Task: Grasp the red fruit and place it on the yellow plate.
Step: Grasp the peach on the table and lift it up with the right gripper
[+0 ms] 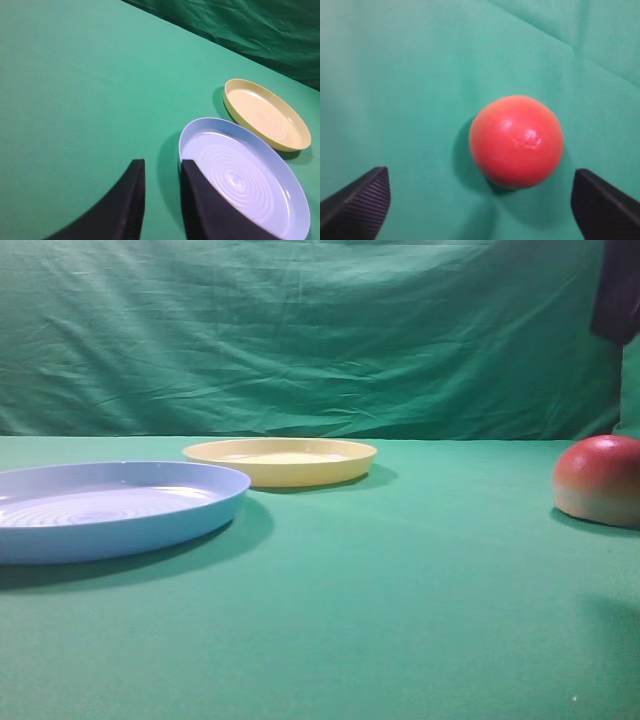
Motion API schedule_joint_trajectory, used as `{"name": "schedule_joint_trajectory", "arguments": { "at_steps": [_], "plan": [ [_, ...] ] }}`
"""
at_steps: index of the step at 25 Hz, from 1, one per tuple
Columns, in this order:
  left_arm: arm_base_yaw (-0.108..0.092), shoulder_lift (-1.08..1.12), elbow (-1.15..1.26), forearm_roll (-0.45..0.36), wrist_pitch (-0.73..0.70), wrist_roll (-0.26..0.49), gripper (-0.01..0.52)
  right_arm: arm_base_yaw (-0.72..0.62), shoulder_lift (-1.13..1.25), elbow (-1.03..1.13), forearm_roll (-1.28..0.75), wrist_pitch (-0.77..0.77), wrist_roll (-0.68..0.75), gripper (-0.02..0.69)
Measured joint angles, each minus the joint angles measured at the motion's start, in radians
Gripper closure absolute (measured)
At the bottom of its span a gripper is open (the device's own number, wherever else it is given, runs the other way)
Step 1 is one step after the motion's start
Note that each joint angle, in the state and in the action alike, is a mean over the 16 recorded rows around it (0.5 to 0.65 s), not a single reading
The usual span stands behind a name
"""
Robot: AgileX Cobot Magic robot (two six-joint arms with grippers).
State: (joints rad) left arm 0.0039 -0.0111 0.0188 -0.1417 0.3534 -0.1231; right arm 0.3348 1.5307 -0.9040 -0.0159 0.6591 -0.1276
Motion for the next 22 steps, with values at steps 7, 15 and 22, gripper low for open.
{"name": "schedule_joint_trajectory", "arguments": {
  "at_steps": [7, 15, 22],
  "plan": [
    [0.0, 0.0, 0.0, 0.0, 0.0, 0.0, 0.357, 0.0, 0.115, -0.002, -0.058, -0.086, 0.043, 0.041],
    [0.0, 0.0, 0.0, 0.0, 0.0, 0.0, 0.357, 0.0, 0.193, -0.033, -0.069, -0.127, 0.054, 0.213],
    [0.0, 0.0, 0.0, 0.0, 0.0, 0.0, 0.357, 0.007, 0.218, -0.183, -0.026, -0.108, 0.047, 0.389]
  ]
}}
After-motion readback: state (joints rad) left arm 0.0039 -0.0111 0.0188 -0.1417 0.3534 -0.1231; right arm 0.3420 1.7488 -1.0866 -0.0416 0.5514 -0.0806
